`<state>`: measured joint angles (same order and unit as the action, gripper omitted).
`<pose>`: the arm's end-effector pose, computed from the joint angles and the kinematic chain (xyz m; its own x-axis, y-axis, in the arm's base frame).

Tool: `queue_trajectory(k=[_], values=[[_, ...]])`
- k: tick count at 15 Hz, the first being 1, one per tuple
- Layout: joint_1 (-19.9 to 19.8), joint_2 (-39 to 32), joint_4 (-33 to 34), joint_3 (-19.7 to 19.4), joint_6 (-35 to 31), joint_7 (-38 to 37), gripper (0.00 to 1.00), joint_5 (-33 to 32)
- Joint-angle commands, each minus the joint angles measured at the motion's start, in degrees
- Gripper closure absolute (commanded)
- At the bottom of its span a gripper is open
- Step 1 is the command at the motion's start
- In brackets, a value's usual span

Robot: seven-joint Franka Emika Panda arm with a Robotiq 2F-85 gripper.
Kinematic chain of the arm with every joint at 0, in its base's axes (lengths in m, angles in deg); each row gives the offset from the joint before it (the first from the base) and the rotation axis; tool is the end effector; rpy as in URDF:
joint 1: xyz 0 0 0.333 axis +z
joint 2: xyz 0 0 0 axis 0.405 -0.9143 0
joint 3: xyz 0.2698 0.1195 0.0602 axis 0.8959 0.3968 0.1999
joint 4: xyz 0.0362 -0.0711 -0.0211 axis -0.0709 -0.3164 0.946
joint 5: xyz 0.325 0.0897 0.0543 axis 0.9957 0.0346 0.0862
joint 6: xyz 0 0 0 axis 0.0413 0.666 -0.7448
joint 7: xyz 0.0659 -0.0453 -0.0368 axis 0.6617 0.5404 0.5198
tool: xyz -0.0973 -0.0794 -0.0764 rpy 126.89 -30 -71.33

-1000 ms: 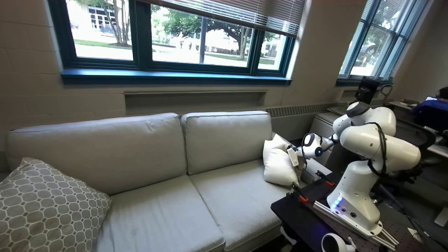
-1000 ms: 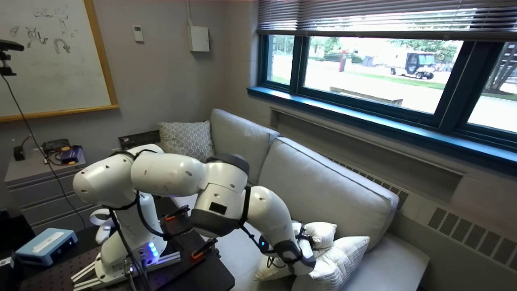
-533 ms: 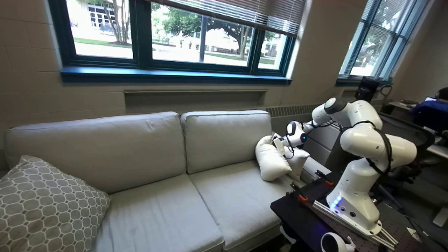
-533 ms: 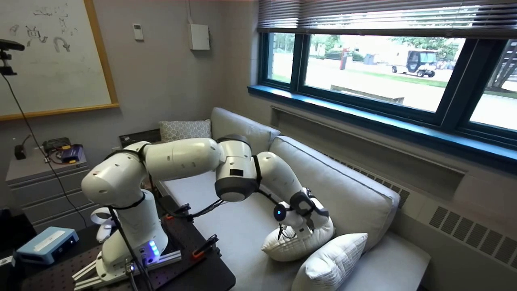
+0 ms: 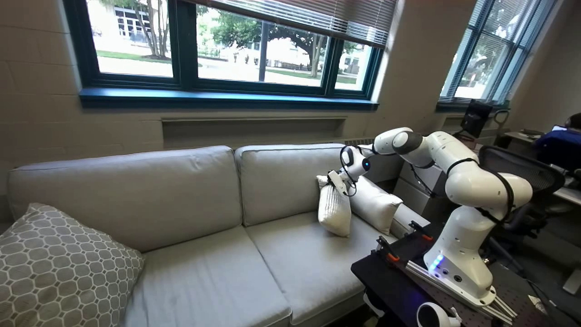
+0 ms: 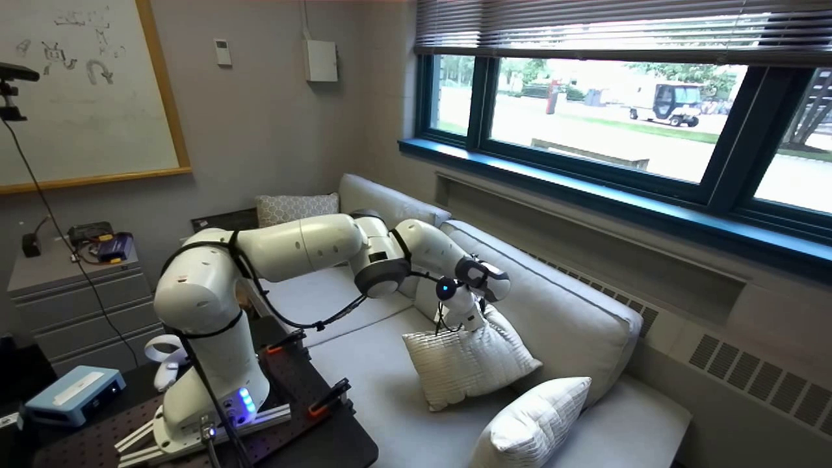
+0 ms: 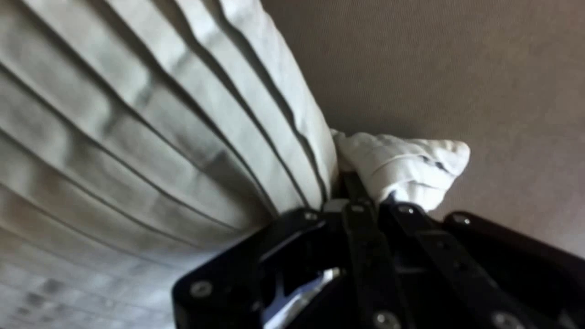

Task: Arrange the two pillows neatly to the right

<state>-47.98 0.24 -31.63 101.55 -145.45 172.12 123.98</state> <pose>0.6483 -0.1201 0.0157 0.2508 -0.9470 0.2007 -0.6677 -0.3194 -0.6724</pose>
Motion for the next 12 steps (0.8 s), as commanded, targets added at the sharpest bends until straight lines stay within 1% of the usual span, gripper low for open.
queue_trajectory(k=[1, 3, 5, 6, 7, 8, 10, 12], values=[[-1.72, -5.33, 7.57, 6.08, -4.73, 0.61, 0.97, -4.26], [-4.43, -6.64, 7.76, 9.62, -5.15, 1.54, 0.97, -6.74], [-8.74, -7.42, 6.46, 13.81, -5.17, 2.41, 0.97, -9.37], [-11.58, -7.37, 4.91, 15.76, -4.81, 2.78, 0.97, -10.56], [-13.94, -5.99, 1.95, 15.99, -3.75, 2.03, 0.97, -10.92], [-16.93, -6.23, 1.02, 18.02, -3.65, 2.66, 0.97, -11.82], [-22.77, -6.23, -1.11, 20.75, -3.02, 3.46, 0.97, -13.68], [-28.23, -6.21, -2.72, 21.99, -1.69, 3.98, 0.97, -15.59]])
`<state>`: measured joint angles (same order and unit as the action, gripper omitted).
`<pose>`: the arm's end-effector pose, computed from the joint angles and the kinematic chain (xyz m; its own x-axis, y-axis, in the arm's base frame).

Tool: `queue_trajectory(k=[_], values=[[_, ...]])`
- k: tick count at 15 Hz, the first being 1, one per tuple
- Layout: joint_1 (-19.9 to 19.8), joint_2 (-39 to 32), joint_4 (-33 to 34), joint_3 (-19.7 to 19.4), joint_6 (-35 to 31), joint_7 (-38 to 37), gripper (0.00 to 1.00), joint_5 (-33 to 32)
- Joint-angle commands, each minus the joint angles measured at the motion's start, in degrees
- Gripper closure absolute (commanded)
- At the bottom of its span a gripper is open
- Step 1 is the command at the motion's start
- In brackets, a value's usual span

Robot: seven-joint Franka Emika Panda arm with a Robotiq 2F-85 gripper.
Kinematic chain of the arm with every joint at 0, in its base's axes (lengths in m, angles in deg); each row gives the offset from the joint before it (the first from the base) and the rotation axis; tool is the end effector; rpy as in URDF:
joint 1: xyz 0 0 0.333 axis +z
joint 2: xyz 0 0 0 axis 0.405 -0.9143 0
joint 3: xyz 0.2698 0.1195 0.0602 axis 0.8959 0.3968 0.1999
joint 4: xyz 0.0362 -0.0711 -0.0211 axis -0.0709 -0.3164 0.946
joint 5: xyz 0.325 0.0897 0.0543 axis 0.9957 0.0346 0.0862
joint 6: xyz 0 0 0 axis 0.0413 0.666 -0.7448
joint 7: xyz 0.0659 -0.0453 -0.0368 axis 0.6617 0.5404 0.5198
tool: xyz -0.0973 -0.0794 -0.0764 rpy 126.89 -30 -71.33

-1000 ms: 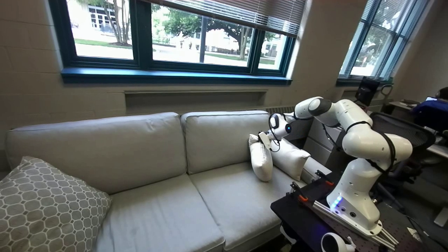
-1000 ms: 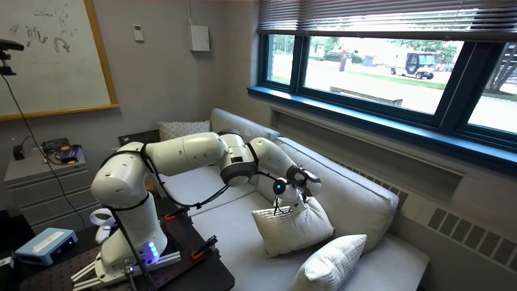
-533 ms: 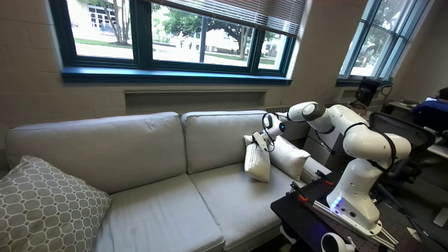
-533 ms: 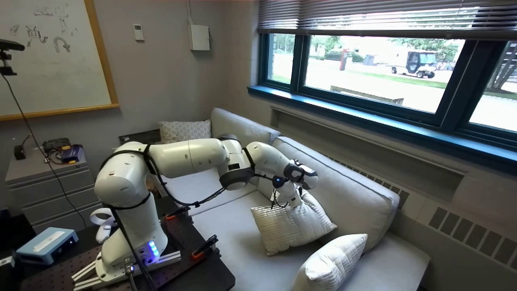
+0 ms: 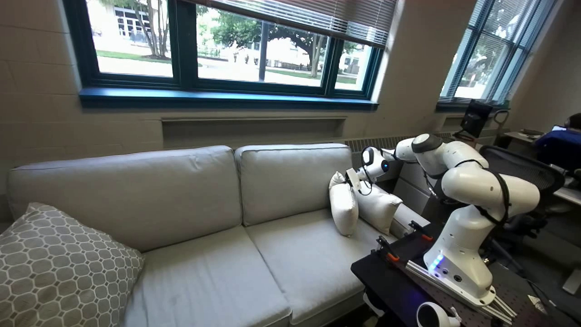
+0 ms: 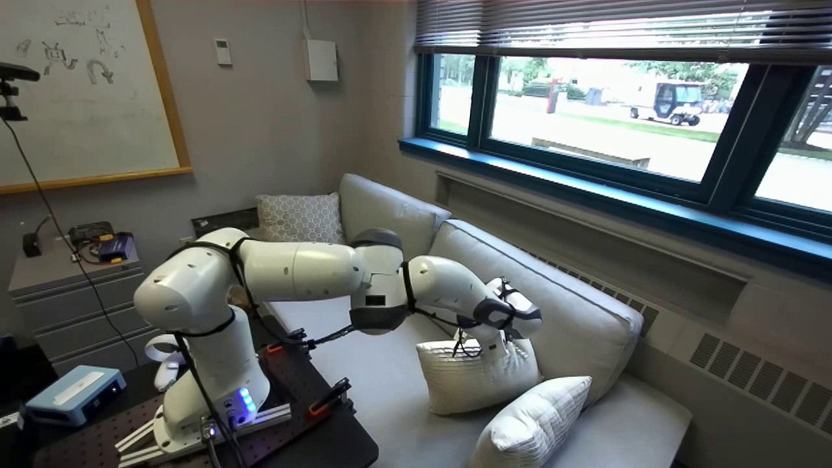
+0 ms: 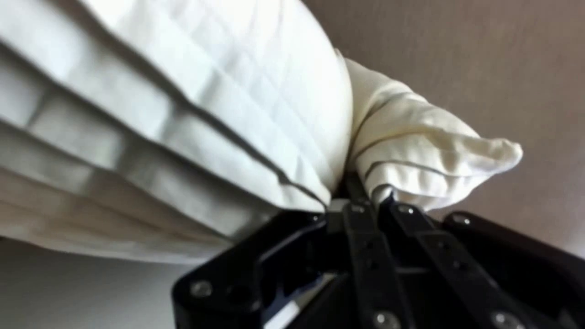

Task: Arrange the two pillows neatly to the right

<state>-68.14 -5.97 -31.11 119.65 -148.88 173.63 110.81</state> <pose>0.6122 -0.2382 0.0111 0.0924 -0.9905 0.1016 -0.6795 -0.1373 -0.7207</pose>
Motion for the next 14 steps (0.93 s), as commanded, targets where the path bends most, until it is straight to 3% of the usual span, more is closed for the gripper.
queue_trajectory(k=[1, 4, 8, 9, 14], values=[[-11.08, 0.00, -4.44, 4.74, 2.42, 2.60, 0.97, -3.38], [-20.73, -0.02, -10.01, 7.40, 4.91, 1.51, 0.97, -7.48], [-28.61, -0.11, -17.91, 9.61, 7.27, -4.08, 0.96, -16.61], [-29.25, -0.12, -19.01, 9.49, 7.99, -6.43, 0.73, -19.25], [-28.50, -0.14, -22.88, 7.39, 12.57, -25.72, 0.41, -38.30]])
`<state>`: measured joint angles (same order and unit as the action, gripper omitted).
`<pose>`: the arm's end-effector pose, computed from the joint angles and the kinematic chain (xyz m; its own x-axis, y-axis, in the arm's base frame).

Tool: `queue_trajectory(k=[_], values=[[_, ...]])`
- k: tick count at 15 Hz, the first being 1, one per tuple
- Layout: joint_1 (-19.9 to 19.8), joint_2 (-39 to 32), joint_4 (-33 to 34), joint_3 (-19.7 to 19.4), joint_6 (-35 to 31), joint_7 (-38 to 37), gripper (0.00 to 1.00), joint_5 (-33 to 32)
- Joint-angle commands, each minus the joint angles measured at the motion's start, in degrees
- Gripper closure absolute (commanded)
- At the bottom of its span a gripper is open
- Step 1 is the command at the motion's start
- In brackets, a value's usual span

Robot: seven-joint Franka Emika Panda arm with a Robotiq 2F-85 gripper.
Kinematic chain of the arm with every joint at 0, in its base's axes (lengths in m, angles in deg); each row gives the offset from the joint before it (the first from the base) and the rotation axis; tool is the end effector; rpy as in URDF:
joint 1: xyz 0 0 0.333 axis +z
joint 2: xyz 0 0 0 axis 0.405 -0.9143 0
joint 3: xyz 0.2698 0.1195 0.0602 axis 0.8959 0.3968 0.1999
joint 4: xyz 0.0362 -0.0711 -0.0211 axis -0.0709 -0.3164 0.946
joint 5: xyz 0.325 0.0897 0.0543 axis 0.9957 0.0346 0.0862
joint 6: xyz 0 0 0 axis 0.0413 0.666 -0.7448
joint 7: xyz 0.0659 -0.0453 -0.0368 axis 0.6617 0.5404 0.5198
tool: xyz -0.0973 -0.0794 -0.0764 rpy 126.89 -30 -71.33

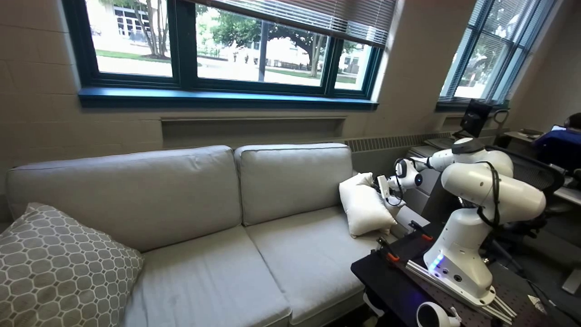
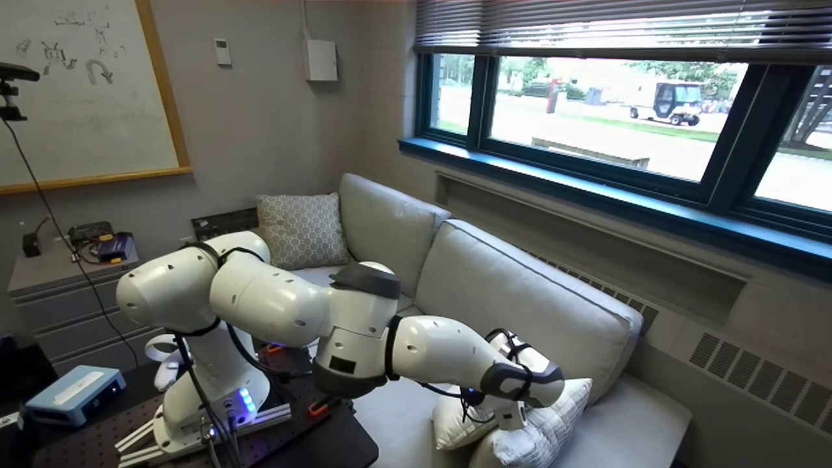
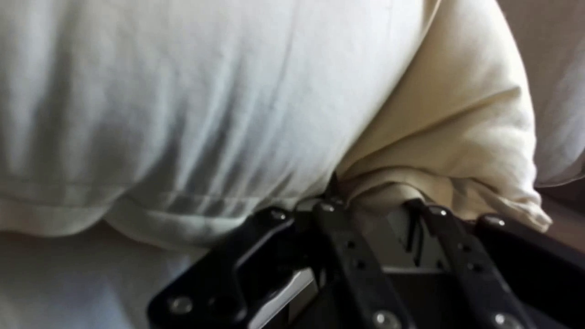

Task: Arrange the two pillows neatly to the right

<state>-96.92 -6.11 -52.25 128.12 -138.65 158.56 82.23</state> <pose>0.5011 -0.3850 -0.0072 -0.0390 -0.9967 0.0718 -0.5885 -0.0352 -0.8077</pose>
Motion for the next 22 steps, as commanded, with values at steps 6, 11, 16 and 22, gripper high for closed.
queue_trajectory(k=[6, 11, 16, 22], values=[[8.32, 1.56, 6.58, -13.25, 16.03, -32.72, 0.00, -22.66], [7.18, 0.96, 12.12, -11.04, 17.00, -26.66, 0.00, -20.77], [5.50, 1.35, 12.26, -7.89, 17.47, -18.08, 0.00, -17.87], [1.09, 3.47, 3.57, -2.48, 23.26, -7.46, 0.00, -13.44]])
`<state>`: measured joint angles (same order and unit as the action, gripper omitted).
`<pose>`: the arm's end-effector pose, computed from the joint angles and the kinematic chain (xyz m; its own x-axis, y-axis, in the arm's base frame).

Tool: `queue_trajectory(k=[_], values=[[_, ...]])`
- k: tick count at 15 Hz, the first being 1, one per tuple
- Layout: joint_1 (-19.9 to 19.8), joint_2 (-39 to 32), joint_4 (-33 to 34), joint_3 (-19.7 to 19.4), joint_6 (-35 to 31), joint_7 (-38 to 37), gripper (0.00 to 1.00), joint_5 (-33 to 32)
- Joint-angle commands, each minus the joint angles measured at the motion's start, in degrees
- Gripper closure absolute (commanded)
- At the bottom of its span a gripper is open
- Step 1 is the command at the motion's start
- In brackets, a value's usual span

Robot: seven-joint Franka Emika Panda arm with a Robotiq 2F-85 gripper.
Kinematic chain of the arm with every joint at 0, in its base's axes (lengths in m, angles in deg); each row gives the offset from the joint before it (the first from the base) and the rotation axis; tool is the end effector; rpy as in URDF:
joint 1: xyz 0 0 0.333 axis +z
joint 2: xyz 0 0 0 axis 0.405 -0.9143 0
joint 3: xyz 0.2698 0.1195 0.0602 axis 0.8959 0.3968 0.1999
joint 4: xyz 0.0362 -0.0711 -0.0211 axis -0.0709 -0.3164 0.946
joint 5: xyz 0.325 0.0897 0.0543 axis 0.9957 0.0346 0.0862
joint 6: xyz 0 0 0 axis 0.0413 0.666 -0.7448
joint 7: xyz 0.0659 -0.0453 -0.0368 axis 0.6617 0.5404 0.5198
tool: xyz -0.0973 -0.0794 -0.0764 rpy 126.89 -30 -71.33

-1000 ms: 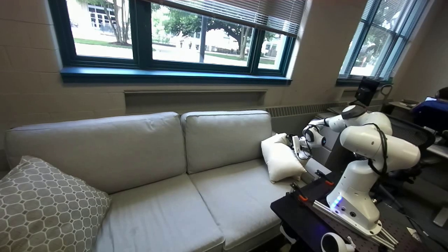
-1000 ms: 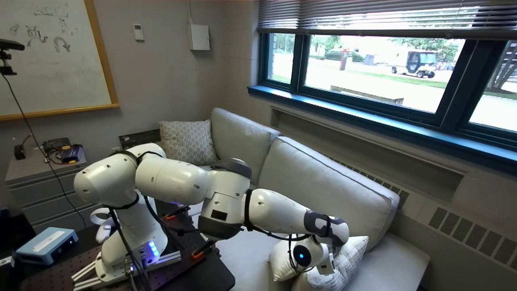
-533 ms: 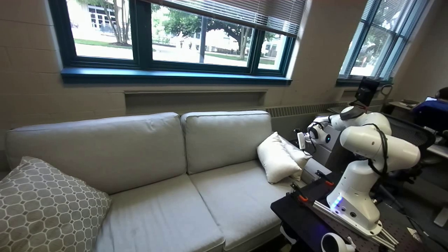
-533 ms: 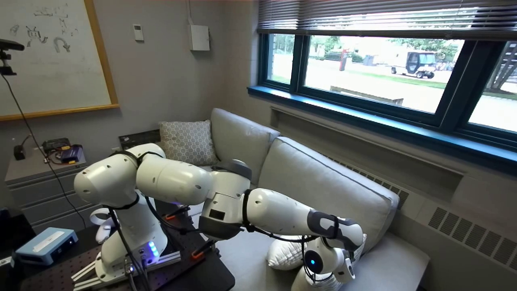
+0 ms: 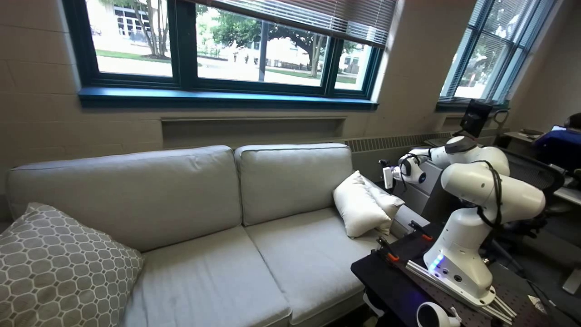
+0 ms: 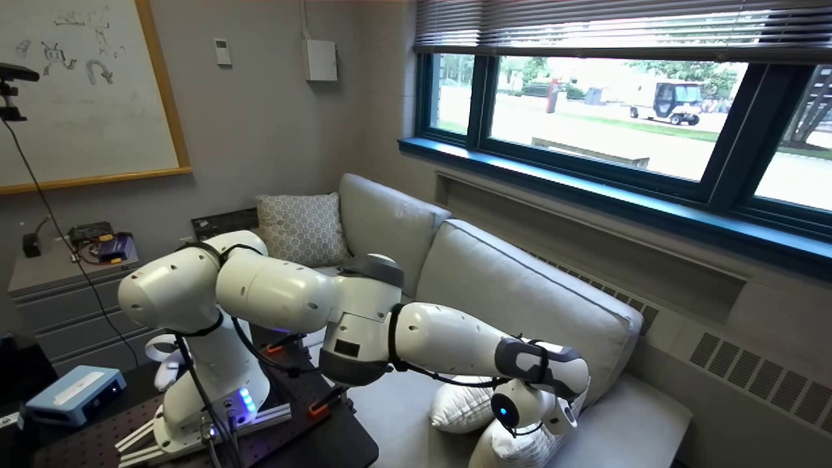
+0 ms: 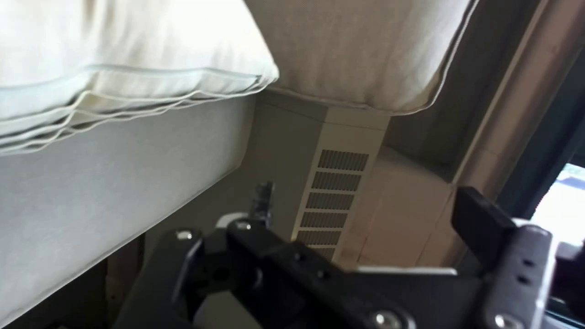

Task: Arrange the two pillows neatly to the right

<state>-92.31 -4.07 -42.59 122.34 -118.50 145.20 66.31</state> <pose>0.5490 -0.4579 0.0450 -0.0215 -0.9684 0.2485 -0.3212 -0.2287 -0.9190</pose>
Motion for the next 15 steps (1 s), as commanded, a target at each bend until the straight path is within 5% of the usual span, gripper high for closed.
queue_trajectory(k=[1, 9, 15], values=[[-4.19, 1.48, -7.74, 4.28, 4.10, 8.00, 0.00, 3.09], [-7.76, 0.50, -20.63, 11.55, 5.77, 36.11, 0.00, 17.11], [-2.11, 3.75, -27.48, 7.88, 12.38, 64.60, 0.00, 40.88]])
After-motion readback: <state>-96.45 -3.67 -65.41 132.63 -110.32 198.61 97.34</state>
